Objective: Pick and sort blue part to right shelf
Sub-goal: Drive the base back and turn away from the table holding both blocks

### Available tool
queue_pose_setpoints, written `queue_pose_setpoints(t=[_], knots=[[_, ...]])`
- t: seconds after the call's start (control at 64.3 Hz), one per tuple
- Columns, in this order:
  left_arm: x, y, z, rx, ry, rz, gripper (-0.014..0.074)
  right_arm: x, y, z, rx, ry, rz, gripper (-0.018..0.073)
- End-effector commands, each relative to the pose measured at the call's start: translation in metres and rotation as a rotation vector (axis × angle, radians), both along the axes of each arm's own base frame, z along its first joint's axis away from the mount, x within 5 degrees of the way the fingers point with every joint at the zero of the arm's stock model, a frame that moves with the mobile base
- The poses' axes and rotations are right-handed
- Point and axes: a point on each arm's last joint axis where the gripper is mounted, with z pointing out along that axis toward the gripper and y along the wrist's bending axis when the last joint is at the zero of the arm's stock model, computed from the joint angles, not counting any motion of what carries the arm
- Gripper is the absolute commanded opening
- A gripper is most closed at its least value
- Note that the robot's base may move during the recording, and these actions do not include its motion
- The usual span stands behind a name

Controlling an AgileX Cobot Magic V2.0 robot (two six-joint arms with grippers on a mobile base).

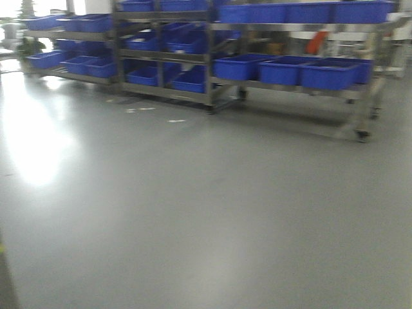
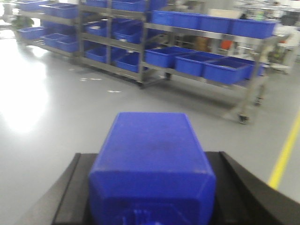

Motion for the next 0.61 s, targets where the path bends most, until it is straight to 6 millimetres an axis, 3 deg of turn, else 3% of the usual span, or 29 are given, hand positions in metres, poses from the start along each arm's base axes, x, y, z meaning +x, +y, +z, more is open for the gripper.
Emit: queue_pose_setpoints(t=[0.0, 0.591], knots=[[-0.0005, 0.0017, 0.0167, -0.033, -0.101, 0.019, 0.0388, -0.0018, -0.0001, 0.018, -0.01, -0.117, -0.003, 0.0411], [-0.0005, 0.0016, 0.0167, -0.034, -0.101, 0.017, 0.0388, -0.0018, -0.0001, 0.018, -0.01, -0.117, -0.003, 0.0411]])
